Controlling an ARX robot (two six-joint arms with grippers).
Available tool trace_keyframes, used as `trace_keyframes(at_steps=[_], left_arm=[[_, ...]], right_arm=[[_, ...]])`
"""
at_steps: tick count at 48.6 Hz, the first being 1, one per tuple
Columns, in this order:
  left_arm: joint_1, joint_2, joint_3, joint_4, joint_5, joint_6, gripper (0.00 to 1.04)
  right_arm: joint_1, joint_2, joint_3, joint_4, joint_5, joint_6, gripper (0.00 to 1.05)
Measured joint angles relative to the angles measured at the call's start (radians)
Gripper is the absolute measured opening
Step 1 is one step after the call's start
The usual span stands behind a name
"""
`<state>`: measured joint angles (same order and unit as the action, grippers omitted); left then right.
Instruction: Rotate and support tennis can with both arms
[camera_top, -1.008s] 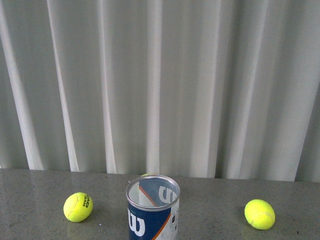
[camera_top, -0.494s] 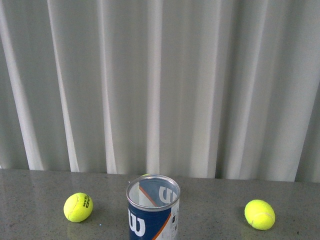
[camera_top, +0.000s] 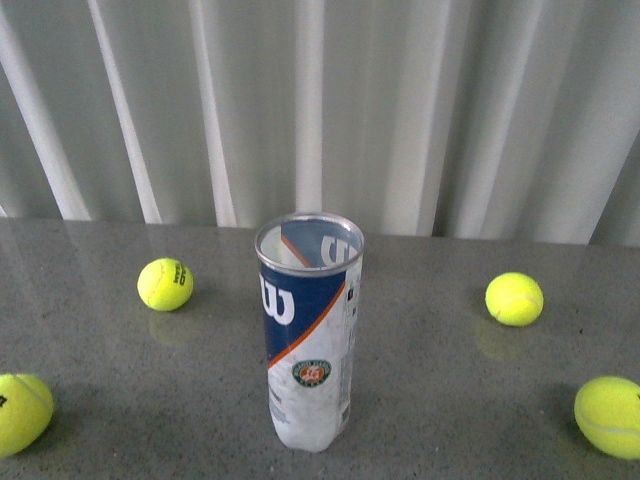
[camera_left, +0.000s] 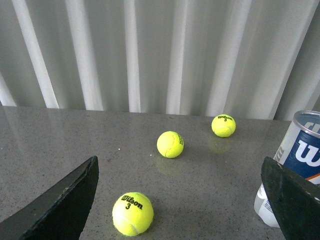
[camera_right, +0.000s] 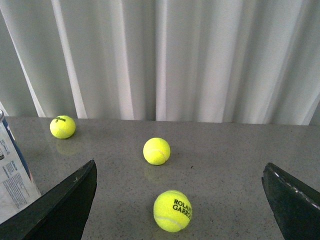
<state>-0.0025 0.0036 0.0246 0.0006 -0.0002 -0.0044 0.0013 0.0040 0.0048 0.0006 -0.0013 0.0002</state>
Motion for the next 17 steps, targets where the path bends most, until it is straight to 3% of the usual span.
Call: trace_keyframes(at_steps=[17], left_arm=[[0.0, 0.0, 0.0, 0.0, 0.0, 0.0, 0.98]], right_arm=[[0.0, 0.0, 0.0, 0.0, 0.0, 0.0, 0.98]])
